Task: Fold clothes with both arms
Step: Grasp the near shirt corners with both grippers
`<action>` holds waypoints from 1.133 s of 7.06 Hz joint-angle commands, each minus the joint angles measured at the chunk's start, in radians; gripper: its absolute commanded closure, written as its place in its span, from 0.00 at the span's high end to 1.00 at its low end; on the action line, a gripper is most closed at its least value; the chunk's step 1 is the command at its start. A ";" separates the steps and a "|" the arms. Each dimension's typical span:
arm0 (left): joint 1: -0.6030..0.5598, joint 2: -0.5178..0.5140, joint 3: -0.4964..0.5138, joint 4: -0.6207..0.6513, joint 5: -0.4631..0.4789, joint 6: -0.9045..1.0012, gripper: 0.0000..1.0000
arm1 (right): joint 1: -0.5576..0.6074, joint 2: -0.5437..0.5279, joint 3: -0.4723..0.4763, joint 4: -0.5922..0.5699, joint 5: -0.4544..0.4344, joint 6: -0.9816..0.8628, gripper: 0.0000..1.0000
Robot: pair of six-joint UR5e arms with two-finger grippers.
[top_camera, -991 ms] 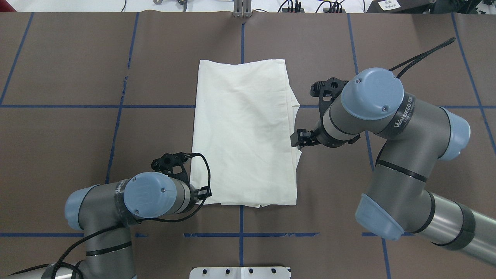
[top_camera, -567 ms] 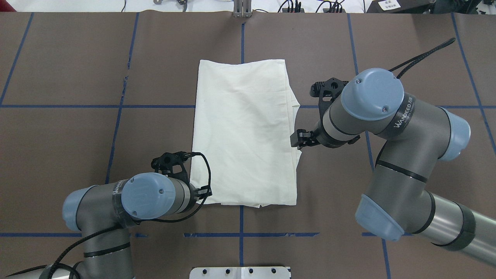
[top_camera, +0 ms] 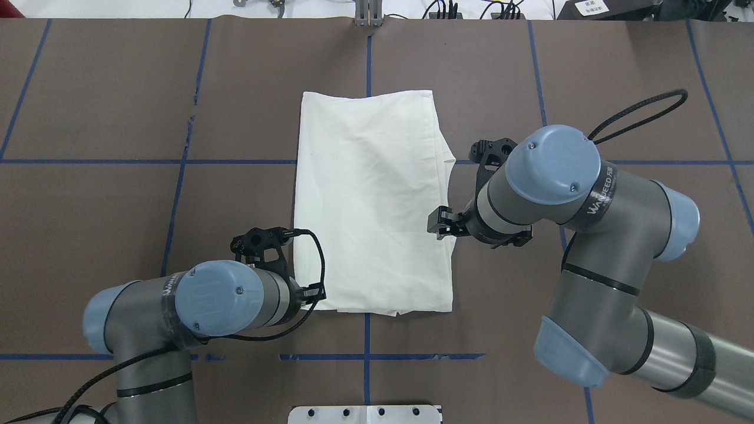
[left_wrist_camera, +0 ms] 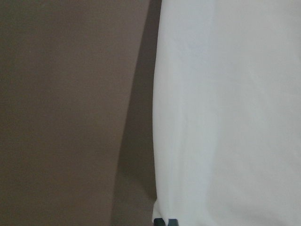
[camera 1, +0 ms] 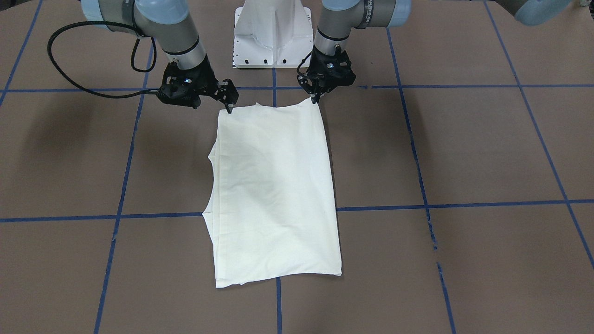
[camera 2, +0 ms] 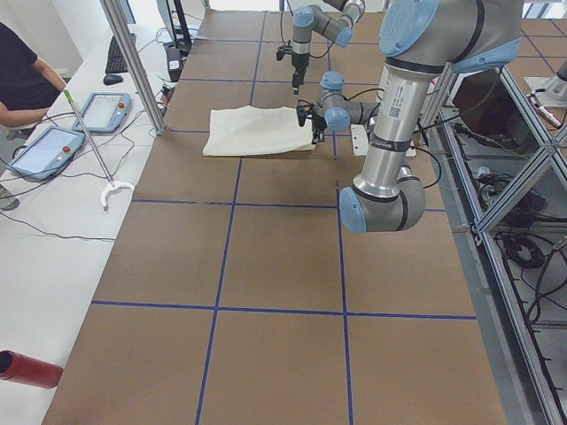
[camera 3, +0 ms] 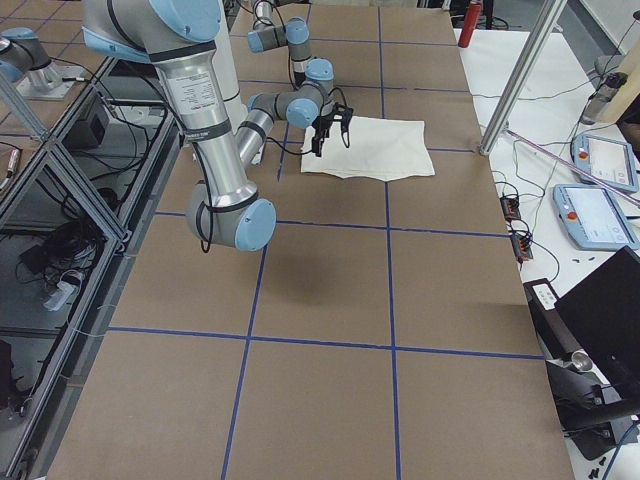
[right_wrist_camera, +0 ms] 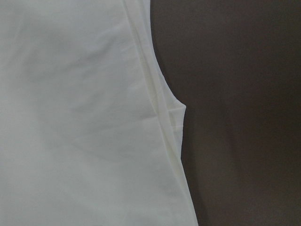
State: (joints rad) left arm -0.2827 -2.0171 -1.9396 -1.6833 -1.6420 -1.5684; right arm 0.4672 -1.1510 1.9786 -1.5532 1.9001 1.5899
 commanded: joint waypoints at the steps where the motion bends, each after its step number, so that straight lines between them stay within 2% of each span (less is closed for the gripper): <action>1: -0.001 -0.002 0.001 0.001 -0.001 0.008 0.00 | -0.111 -0.016 -0.017 0.048 -0.111 0.270 1.00; 2: -0.001 -0.002 0.005 -0.003 -0.002 0.008 0.00 | -0.168 -0.021 -0.041 0.062 -0.195 0.370 1.00; 3: -0.001 -0.002 0.005 -0.004 -0.005 0.010 0.00 | -0.194 -0.018 -0.061 0.067 -0.232 0.446 1.00; 8: -0.001 -0.003 0.010 -0.012 -0.004 0.008 0.00 | -0.174 0.016 -0.130 0.068 -0.237 0.446 1.00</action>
State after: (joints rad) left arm -0.2838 -2.0192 -1.9313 -1.6921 -1.6461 -1.5600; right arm 0.2911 -1.1493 1.8727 -1.4850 1.6644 2.0351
